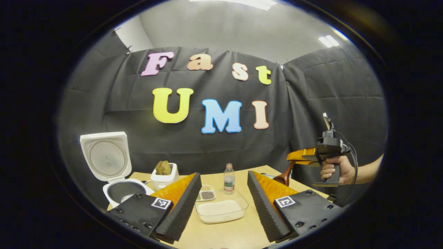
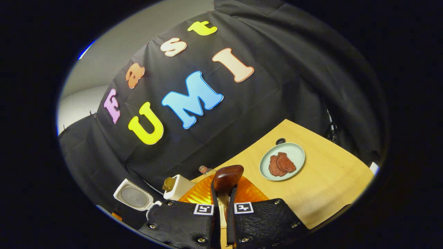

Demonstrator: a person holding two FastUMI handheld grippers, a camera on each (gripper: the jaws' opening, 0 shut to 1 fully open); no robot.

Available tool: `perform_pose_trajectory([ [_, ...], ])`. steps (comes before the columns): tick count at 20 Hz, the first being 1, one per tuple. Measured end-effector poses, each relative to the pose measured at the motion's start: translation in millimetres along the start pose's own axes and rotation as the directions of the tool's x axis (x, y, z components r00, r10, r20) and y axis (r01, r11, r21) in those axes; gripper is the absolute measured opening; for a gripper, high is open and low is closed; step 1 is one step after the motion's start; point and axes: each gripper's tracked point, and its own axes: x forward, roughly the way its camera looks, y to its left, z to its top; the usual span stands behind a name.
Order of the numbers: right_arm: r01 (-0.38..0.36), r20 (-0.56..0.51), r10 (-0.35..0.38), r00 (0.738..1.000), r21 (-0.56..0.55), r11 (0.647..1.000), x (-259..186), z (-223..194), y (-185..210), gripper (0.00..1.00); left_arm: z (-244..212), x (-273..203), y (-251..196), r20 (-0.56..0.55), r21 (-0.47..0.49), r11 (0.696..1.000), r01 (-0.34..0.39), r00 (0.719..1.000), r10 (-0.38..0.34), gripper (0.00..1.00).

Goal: Close the left gripper, press the button to open the rice cooker; take a wooden spoon from the chopstick holder with the right hand, scoop a spoonful of rice and pour it into the rice cooker, then put the wooden spoon back into the chopstick holder.

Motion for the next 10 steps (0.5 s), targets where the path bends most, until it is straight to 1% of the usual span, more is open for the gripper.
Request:
perform_pose_trajectory([
  [4,0.064,-0.039,-0.069,0.997,-0.112,0.992,14,-31,-26,0.07,-3,0,6,-0.013,0.007,1.0,-0.017,1.0,0.017,0.9],
  [8,0.101,-0.093,-0.121,0.988,-0.195,0.975,31,-63,-42,0.07,-4,-5,14,-0.028,0.012,0.999,-0.049,0.998,0.05,0.9],
  [10,0.101,-0.118,-0.129,0.985,-0.219,0.97,38,-75,-45,0.07,-6,-8,20,-0.035,0.013,0.998,-0.068,0.997,0.069,0.91],
])
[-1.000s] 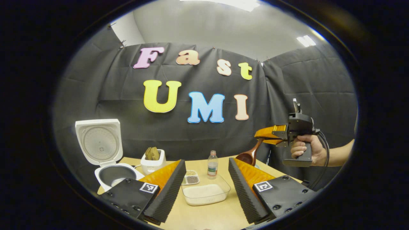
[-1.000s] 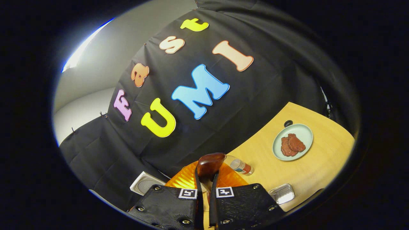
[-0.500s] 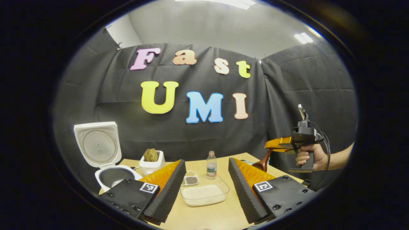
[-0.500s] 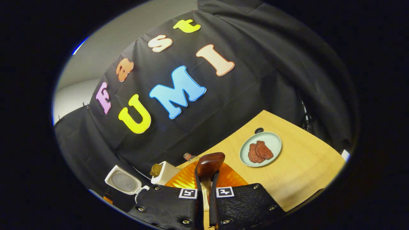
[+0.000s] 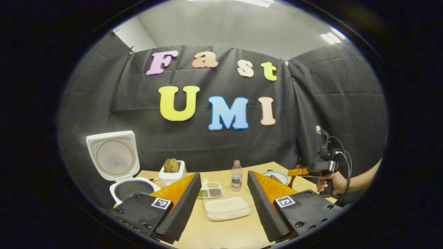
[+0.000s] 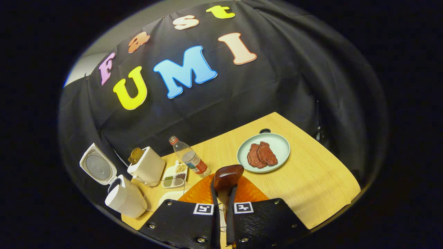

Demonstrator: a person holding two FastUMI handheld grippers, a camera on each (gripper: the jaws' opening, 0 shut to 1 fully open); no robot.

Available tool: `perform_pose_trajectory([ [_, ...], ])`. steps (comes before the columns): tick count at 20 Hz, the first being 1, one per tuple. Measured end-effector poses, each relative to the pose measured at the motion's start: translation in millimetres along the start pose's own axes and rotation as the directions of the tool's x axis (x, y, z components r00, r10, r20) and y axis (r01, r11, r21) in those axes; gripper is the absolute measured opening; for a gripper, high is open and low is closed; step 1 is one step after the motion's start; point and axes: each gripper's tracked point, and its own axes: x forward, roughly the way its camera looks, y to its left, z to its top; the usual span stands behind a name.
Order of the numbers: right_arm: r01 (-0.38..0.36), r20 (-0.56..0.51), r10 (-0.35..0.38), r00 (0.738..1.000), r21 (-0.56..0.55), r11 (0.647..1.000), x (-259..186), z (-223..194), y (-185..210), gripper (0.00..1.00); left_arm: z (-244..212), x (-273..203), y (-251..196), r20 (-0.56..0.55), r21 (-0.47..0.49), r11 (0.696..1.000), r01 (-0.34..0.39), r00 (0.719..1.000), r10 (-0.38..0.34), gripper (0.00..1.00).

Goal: Close the left gripper, press the button to open the rice cooker; take a wooden spoon from the chopstick holder with the right hand, scoop a spoonful of rice and pour it into the rice cooker, then put the wooden spoon back into the chopstick holder.

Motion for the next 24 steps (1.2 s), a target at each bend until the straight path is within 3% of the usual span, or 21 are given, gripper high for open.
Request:
perform_pose_trajectory([
  [9,0.023,-0.048,-0.025,0.999,-0.047,0.999,27,-27,-2,0.07,4,-5,8,-0.008,0.006,0.999,-0.044,0.999,0.044,0.93],
  [10,0.011,-0.06,-0.016,0.998,-0.074,0.997,22,-31,-2,0.12,5,-5,6,-0.005,0.007,0.999,-0.041,0.999,0.041,0.9],
  [11,-0.002,-0.049,-0.003,0.999,-0.104,0.995,20,-29,-3,0.16,6,-3,3,-0.003,0.006,0.999,-0.034,0.999,0.035,0.93],
  [12,0.002,-0.024,-0.006,1.0,-0.138,0.99,15,-21,-4,0.3,6,-1,1,-0.001,0.005,1.0,-0.028,1.0,0.028,0.9],
  [14,0.081,0.04,-0.075,0.996,-0.209,0.974,-1,-2,-23,1.0,9,4,-5,0.007,0.003,1.0,-0.01,1.0,0.01,0.9],
  [20,0.149,0.232,-0.084,0.969,-0.281,0.948,-61,65,-11,0.98,20,20,-16,0.036,-0.015,0.999,0.033,0.999,-0.033,0.93],
  [24,0.13,0.322,-0.025,0.946,-0.309,0.942,-93,104,25,0.98,29,30,9,0.043,-0.033,0.999,-0.013,0.999,0.015,0.9],
])
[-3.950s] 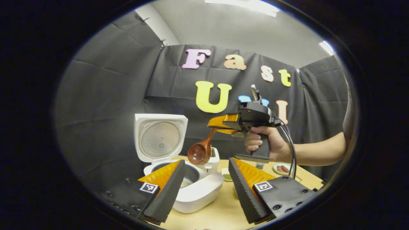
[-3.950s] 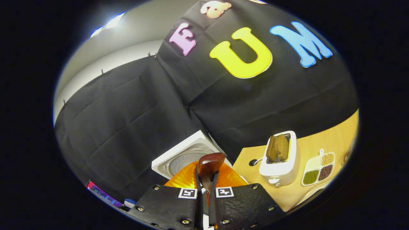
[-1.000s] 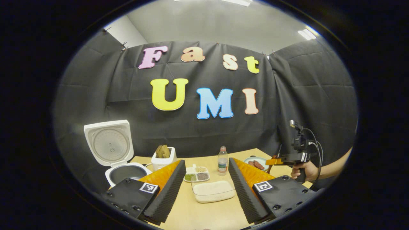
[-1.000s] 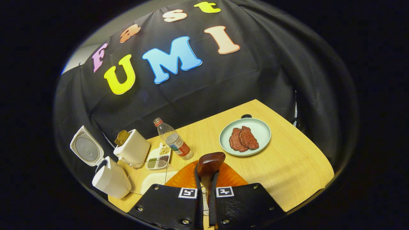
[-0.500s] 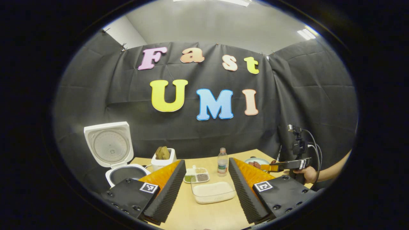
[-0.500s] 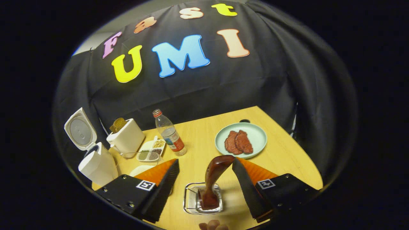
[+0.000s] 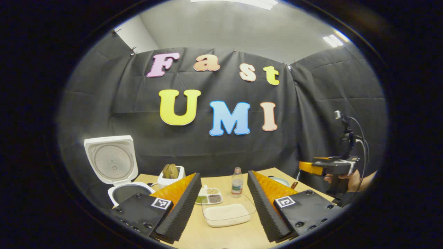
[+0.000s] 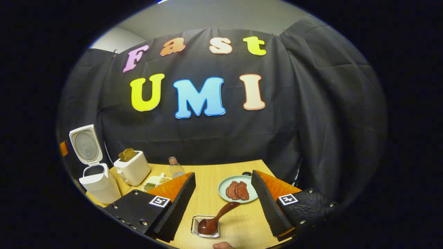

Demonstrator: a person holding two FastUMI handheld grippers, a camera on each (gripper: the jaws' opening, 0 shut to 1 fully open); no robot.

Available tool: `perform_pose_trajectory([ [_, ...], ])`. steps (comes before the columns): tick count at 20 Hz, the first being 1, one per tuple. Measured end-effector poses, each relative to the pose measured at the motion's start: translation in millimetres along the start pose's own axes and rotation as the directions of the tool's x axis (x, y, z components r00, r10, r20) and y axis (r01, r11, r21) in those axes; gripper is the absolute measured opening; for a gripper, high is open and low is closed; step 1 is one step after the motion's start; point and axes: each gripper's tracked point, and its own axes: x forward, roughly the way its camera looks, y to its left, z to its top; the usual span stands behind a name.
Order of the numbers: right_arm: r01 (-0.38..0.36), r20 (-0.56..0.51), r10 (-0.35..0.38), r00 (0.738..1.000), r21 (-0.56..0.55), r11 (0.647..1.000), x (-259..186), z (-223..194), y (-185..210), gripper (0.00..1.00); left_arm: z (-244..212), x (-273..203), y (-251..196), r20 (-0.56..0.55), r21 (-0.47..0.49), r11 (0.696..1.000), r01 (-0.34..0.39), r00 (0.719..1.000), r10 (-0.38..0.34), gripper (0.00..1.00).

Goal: Close the left gripper, press the button to open the rice cooker; take a wooden spoon from the chopstick holder with the right hand, scoop a spoonful of rice and pour it into the rice cooker, then put the wooden spoon back into the chopstick holder.

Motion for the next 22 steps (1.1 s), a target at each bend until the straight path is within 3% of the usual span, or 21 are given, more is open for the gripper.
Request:
perform_pose_trajectory([
  [1,-0.012,0.019,0.012,1.0,0.004,1.0,-4,11,7,0.98,5,2,9,0.006,-0.013,1.0,-0.016,1.0,0.016,0.93],
  [4,-0.073,0.064,0.072,0.995,0.011,0.997,-11,35,35,0.98,15,6,38,0.018,-0.033,0.998,-0.054,0.998,0.055,0.9],
  [6,-0.104,0.076,0.103,0.992,0.005,0.995,-12,42,50,0.98,21,9,58,0.024,-0.027,0.996,-0.081,0.996,0.082,0.94],
  [11,-0.16,0.092,0.159,0.983,0.005,0.987,-19,53,86,0.98,36,16,112,0.025,-0.013,0.992,-0.125,0.992,0.125,0.9],
  [14,-0.192,0.092,0.192,0.977,0.0,0.981,-21,54,106,0.98,43,25,153,0.019,-0.023,0.987,-0.16,0.987,0.161,0.95],
  [18,-0.197,0.084,0.199,0.976,-0.028,0.98,-23,51,120,0.98,60,42,214,0.015,-0.026,0.979,-0.204,0.979,0.205,0.96],
  [20,-0.199,0.07,0.201,0.977,-0.033,0.979,-22,47,125,0.98,72,52,246,0.022,-0.026,0.972,-0.235,0.972,0.235,0.91],
  [22,-0.188,0.067,0.19,0.98,-0.029,0.982,-21,47,125,0.98,85,59,271,0.032,-0.034,0.966,-0.255,0.966,0.256,0.93],
])
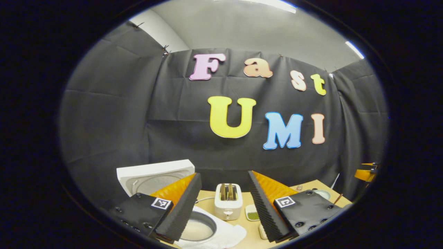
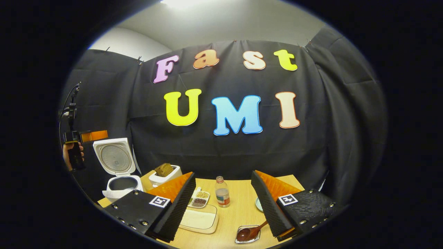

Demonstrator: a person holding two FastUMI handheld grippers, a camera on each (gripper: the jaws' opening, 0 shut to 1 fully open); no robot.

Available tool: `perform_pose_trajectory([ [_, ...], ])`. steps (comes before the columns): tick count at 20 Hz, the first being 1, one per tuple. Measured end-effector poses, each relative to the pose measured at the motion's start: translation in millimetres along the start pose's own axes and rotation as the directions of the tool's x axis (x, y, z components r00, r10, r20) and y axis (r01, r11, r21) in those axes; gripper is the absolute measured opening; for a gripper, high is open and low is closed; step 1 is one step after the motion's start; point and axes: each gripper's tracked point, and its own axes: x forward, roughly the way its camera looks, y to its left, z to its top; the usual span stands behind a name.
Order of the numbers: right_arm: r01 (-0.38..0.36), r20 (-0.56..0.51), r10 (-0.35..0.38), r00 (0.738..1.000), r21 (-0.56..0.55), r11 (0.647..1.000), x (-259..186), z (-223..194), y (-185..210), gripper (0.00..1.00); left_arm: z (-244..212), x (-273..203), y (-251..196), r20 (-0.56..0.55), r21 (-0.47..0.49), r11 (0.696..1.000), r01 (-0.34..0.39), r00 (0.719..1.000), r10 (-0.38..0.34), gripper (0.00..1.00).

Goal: Close the left gripper, press the button to open the rice cooker; take a wooden spoon from the chopstick holder with the right hand, scoop a spoonful of rice and pour it into the rice cooker, then put the wooden spoon back into the chopstick holder.

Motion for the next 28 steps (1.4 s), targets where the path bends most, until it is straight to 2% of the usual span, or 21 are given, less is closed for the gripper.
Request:
perform_pose_trajectory([
  [3,0.022,-0.009,-0.022,1.0,0.005,1.0,2,-3,-2,0.98,14,23,32,0.013,0.006,0.999,-0.039,0.999,0.039,0.94],
  [5,0.034,-0.019,-0.034,0.999,0.008,0.999,4,-5,-3,0.98,17,40,59,0.017,0.018,0.996,-0.083,0.996,0.083,0.9],
  [6,0.04,-0.026,-0.04,0.999,0.01,0.999,6,-8,-5,0.98,17,49,75,0.017,0.022,0.993,-0.116,0.993,0.115,0.93],
  [7,0.052,-0.036,-0.051,0.998,0.013,0.999,8,-11,-6,0.98,16,58,88,0.012,0.015,0.991,-0.136,0.991,0.136,0.91],
  [11,0.073,-0.073,-0.07,0.995,0.033,0.997,11,-25,-11,0.98,11,91,128,-0.007,-0.011,0.981,-0.194,0.981,0.194,0.93],
  [12,0.077,-0.088,-0.074,0.993,0.039,0.996,13,-30,-12,0.98,13,98,140,-0.007,-0.003,0.974,-0.227,0.974,0.227,0.95],
  [15,0.087,-0.121,-0.078,0.99,0.064,0.994,18,-37,-12,0.98,2,120,179,-0.038,-0.018,0.941,-0.337,0.941,0.336,0.93],
  [19,0.093,-0.129,-0.084,0.988,0.063,0.994,28,-35,-14,0.98,-17,145,203,-0.098,-0.049,0.912,-0.406,0.911,0.401,0.93],
  [22,0.086,-0.127,-0.077,0.989,0.069,0.994,33,-32,-13,0.98,-32,153,206,-0.13,-0.016,0.905,-0.425,0.898,0.42,0.93],
  [24,0.081,-0.128,-0.072,0.989,0.073,0.994,36,-33,-12,0.98,-48,152,212,-0.185,-0.006,0.891,-0.455,0.876,0.446,0.93],
  [25,0.079,-0.131,-0.069,0.989,0.073,0.994,36,-34,-12,0.98,-46,154,215,-0.16,0.002,0.888,-0.46,0.877,0.454,0.94],
  [26,0.081,-0.135,-0.071,0.988,0.069,0.994,36,-36,-13,0.98,-49,153,212,-0.174,0.001,0.883,-0.469,0.87,0.461,0.89],
  [27,0.079,-0.132,-0.069,0.989,0.071,0.994,35,-36,-13,0.98,-46,153,211,-0.163,0.005,0.879,-0.476,0.867,0.471,0.94],
  [28,0.076,-0.13,-0.065,0.989,0.08,0.994,34,-35,-13,0.98,-48,147,204,-0.167,0.003,0.877,-0.48,0.865,0.473,0.93],
])
